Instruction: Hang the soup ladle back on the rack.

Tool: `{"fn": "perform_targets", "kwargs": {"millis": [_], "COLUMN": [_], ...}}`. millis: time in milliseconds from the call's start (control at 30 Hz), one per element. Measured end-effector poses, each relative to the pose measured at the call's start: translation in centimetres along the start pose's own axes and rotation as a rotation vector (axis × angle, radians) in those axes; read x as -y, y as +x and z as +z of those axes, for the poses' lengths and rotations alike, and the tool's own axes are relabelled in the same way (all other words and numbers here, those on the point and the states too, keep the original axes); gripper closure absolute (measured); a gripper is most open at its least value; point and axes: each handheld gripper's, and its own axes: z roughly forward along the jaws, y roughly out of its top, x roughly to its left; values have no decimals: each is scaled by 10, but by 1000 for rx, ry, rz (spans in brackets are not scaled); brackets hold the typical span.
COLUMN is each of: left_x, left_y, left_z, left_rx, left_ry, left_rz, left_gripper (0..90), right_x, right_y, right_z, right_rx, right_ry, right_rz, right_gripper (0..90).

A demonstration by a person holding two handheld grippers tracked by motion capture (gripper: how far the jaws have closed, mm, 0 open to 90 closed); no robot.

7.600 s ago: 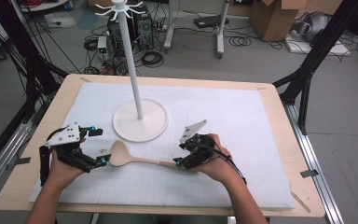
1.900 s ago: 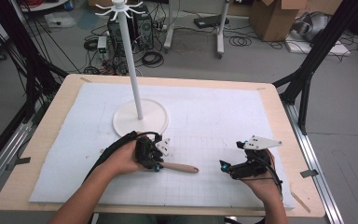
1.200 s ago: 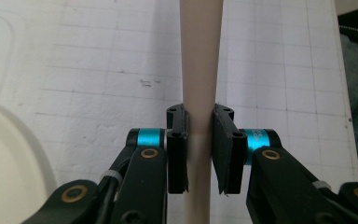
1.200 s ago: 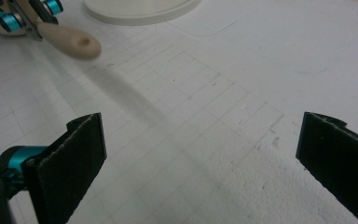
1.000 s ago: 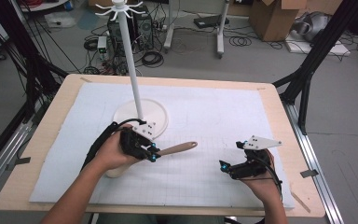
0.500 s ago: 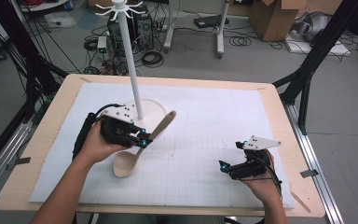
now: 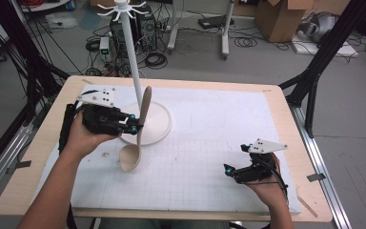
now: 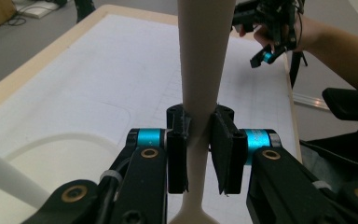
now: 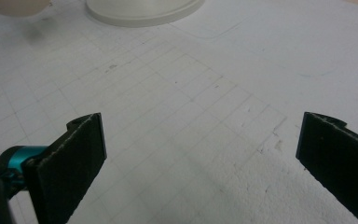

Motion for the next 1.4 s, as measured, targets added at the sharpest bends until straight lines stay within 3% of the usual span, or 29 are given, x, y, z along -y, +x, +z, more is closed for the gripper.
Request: {"fn": "perform_targets", "kwargs": {"millis": [100,700,1167,1400], "left_x": [-3,-24,-56,-73], "left_y": [4,24,35,39], "left_z": [-9,-44,-74,-79], "left_rx": [-6,-44,-133,-179], "left_ry": [-30,-57,-64,-67], "left_rz": [-24,-42,-37,-51], "left_gripper": [766,765,766,766], "right_x": [0,0,-1,-1], "right_y": [0,0,1,1], "right_z": [0,0,0,-1], "right_rx": [1,-4,-2,-5], "right_ry": [-2,-2,-4,-5], "right_rz": [0,-2,-10,-8], "right_gripper": [2,2,2,2]}}
